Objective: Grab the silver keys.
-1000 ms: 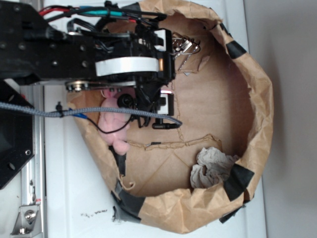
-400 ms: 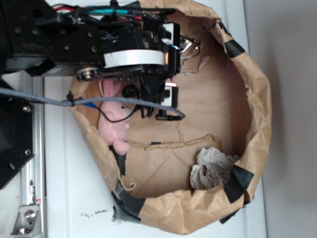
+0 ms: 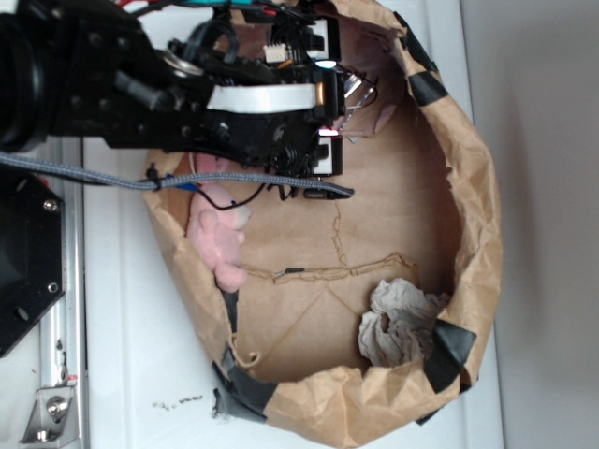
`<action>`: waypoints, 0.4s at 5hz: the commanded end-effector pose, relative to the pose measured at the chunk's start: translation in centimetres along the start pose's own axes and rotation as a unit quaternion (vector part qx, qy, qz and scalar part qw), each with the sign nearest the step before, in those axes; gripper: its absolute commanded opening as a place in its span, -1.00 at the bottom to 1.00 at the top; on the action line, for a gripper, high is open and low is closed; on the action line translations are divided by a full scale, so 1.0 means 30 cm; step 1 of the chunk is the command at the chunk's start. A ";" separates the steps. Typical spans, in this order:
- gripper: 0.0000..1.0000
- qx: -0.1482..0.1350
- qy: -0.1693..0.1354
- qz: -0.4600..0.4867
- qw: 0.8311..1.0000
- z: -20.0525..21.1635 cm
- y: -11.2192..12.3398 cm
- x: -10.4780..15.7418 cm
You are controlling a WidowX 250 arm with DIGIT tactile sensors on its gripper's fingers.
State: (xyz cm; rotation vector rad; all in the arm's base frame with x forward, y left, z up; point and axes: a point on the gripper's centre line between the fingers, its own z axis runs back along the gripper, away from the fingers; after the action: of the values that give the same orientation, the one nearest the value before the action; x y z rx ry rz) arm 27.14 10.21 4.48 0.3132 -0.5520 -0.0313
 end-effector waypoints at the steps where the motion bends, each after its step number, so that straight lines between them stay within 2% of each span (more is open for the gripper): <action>1: 1.00 0.011 -0.015 0.001 1.000 0.016 0.004 0.044; 2: 1.00 0.011 -0.012 -0.004 1.000 -0.003 -0.014 0.041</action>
State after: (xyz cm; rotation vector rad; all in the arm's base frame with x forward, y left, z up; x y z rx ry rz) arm 27.44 9.85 3.39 0.3310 -0.5379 -0.0331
